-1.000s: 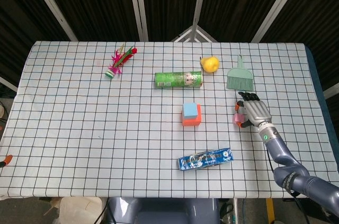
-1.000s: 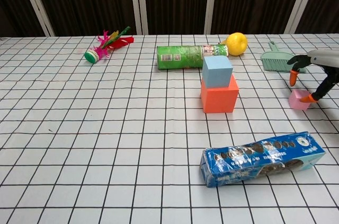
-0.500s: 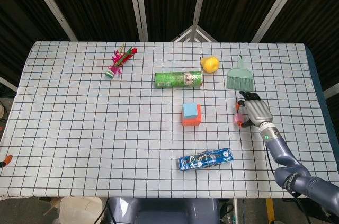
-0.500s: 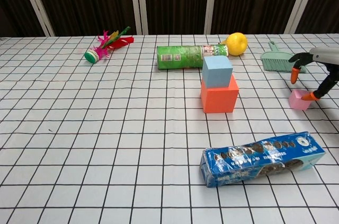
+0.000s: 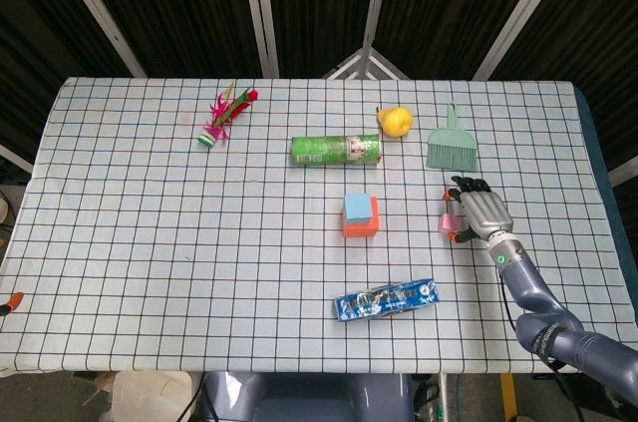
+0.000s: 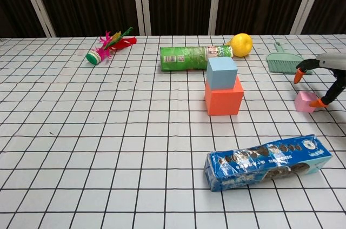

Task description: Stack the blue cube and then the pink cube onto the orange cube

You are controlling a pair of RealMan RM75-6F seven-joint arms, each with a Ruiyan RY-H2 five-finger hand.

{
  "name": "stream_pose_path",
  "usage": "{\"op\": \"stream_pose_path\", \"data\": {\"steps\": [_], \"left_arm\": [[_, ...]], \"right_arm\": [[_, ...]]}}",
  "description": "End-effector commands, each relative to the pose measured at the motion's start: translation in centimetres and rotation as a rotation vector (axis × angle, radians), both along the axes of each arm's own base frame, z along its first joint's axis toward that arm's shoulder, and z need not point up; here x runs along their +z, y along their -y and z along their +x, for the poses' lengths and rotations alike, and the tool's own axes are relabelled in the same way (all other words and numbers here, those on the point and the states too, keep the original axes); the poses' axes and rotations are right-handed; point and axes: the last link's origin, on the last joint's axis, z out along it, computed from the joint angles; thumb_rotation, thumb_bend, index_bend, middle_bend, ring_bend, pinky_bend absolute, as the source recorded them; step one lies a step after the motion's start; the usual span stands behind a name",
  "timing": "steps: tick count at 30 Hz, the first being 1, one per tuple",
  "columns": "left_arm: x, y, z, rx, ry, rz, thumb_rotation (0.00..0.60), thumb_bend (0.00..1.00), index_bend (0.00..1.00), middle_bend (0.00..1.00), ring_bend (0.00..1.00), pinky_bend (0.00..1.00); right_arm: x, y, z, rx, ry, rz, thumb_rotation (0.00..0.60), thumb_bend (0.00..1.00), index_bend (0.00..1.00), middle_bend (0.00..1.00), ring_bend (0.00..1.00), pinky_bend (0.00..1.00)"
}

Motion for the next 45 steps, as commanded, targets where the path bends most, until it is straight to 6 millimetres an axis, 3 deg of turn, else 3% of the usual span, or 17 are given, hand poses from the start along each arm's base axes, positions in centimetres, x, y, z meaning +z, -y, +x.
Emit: {"op": "stream_pose_path", "data": {"steps": [1,8,36,45], "left_arm": [[0.04,0.03,-0.02,0.001,-0.001,0.002,0.6,0.21,0.22,0.01,0.0,0.02],[-0.1,-0.06,-0.01,0.004,-0.003,-0.001,0.6,0.21,0.22,0.01,0.0,0.02],[-0.27,-0.08,0.07,0.004,-0.004,-0.009,0.6,0.21,0.22,0.01,0.0,0.02],[-0.1,0.02,0.06,0.001,-0.005,-0.004,0.6,0.21,0.22,0.01,0.0,0.02]], "right_arm": [[-0.11,0.12,-0.1,-0.005,-0.002,-0.002,0.6,0.3,0.33,0.07,0.03,0.0],[-0.33,0.35,-0.23,-0.008,-0.001,-0.012,0.6,0.3,0.41,0.07,0.02,0.0],[-0.46,0.15,-0.07,0.001,0.004,-0.004,0.6,0.3,0.49,0.07,0.02,0.0],[-0.65,0.1,-0.41,-0.009,-0.004,0.007,0.6,0.34,0.51,0.07,0.02,0.0]]}}
